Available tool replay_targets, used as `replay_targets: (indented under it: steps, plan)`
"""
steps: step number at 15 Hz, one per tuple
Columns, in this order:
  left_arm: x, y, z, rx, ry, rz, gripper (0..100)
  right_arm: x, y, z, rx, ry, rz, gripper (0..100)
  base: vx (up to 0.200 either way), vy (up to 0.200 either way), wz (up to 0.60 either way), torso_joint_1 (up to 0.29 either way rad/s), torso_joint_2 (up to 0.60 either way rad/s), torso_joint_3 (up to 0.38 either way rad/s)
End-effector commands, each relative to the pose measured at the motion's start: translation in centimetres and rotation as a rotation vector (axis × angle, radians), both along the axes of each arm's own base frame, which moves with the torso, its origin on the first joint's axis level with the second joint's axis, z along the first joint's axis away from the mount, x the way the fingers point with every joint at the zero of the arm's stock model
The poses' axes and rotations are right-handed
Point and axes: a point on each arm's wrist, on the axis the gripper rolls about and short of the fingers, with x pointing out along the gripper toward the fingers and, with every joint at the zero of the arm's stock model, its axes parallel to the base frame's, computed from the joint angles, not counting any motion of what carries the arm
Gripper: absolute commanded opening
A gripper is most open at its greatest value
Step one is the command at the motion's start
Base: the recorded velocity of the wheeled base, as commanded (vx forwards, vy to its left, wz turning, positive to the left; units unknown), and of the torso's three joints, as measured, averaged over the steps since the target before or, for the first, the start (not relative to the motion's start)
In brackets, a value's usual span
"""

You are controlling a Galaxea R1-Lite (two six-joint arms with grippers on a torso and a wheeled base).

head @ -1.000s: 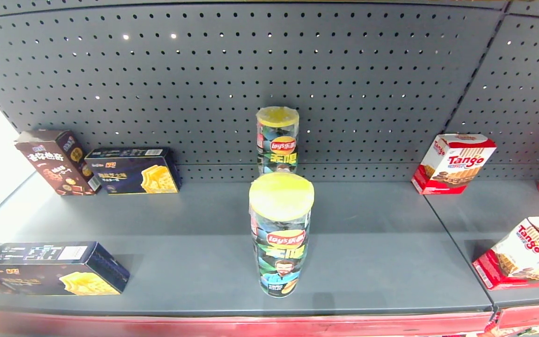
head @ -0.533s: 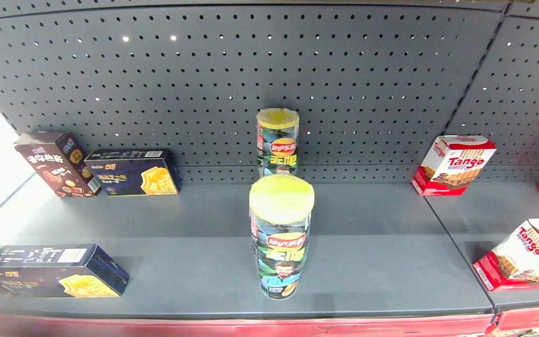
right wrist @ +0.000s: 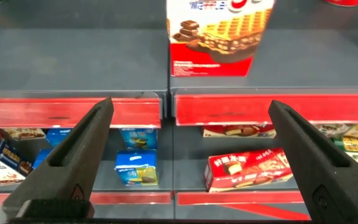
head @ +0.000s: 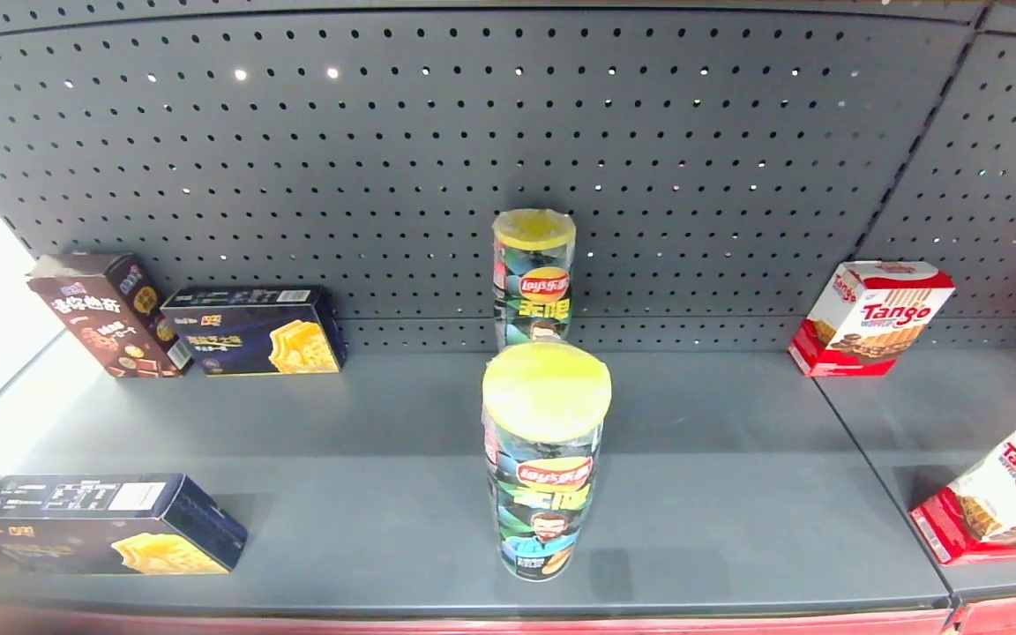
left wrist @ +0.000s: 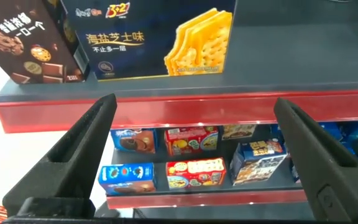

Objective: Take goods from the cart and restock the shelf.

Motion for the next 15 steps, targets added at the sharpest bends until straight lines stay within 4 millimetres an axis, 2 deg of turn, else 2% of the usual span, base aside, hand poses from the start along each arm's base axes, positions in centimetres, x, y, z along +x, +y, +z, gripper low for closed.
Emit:
replay_targets:
  steps: [1,10,12,15]
  plan:
    - [0.01,0.00,0.00,0.000,0.002,0.001,100,0.01,0.00,0.00,0.000,0.002,0.001,100,0.000,0.000,0.00,0.000,0.00,0.000]
    - [0.00,0.01,0.00,0.008,0.000,0.003,100,0.01,0.00,-0.01,-0.001,0.004,-0.001,100,0.000,0.000,0.00,0.000,0.00,0.000]
    - [0.00,0.00,0.00,0.020,0.000,0.001,100,0.01,0.00,0.00,-0.001,0.002,0.001,100,0.000,-0.200,0.00,0.002,0.00,0.005]
    - [0.01,0.01,0.00,-0.006,0.002,0.003,100,0.01,0.00,0.00,0.000,0.002,0.001,100,0.000,0.000,0.00,0.000,0.00,0.000]
